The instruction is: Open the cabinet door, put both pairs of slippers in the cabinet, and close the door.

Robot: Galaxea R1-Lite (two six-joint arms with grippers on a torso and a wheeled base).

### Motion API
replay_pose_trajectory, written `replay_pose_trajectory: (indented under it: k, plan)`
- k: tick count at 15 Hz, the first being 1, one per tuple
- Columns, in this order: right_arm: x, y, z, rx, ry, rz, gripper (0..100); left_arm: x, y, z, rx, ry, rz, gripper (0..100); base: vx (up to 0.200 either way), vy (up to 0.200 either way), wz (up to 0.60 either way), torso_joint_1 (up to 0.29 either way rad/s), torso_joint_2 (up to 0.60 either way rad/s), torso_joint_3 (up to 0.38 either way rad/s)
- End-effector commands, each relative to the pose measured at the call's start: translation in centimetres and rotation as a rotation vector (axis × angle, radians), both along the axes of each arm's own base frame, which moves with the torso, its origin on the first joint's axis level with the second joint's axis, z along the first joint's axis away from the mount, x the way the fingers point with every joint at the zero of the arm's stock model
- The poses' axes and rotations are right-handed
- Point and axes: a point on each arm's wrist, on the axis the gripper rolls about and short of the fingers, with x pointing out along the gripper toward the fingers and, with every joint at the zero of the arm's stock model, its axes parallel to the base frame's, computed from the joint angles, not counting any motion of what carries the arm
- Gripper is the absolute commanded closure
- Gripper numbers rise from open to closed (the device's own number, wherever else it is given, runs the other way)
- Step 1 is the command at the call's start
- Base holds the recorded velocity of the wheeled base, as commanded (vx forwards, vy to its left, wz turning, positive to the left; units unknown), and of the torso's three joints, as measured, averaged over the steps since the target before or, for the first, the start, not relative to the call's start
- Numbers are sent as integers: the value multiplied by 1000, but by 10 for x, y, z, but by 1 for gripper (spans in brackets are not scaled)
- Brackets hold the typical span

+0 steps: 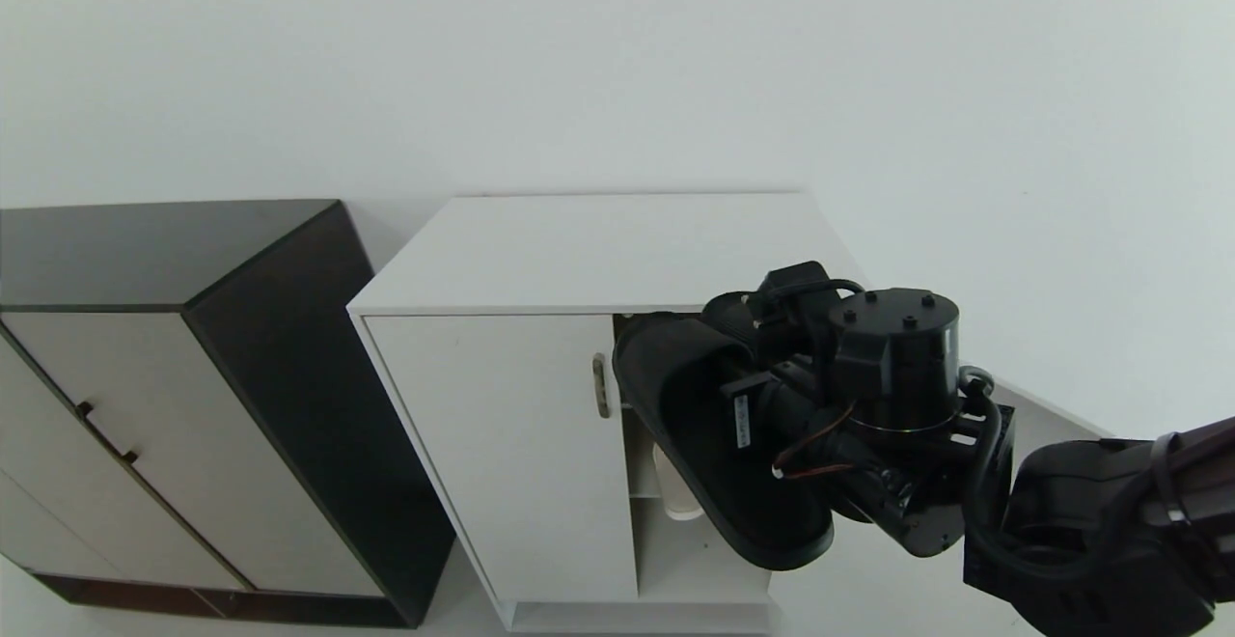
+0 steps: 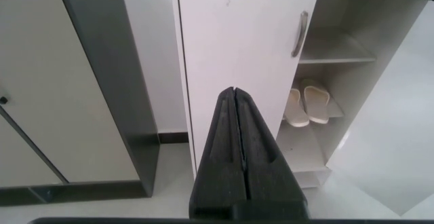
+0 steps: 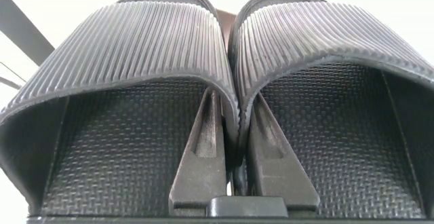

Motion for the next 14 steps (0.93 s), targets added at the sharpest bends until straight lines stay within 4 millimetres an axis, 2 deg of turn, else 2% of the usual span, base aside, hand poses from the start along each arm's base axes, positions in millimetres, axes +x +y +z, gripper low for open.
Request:
replay_pose_trajectory:
  k: [1,14]
  plan:
    - [0,1,-1,-3,2,1,100,0,0,0,0,1,0,100,0,0,0,-232,544,315]
    - [2,2,-7,-13,13,0,100,0,0,0,0,1,0,100,0,0,0,-178,497,321]
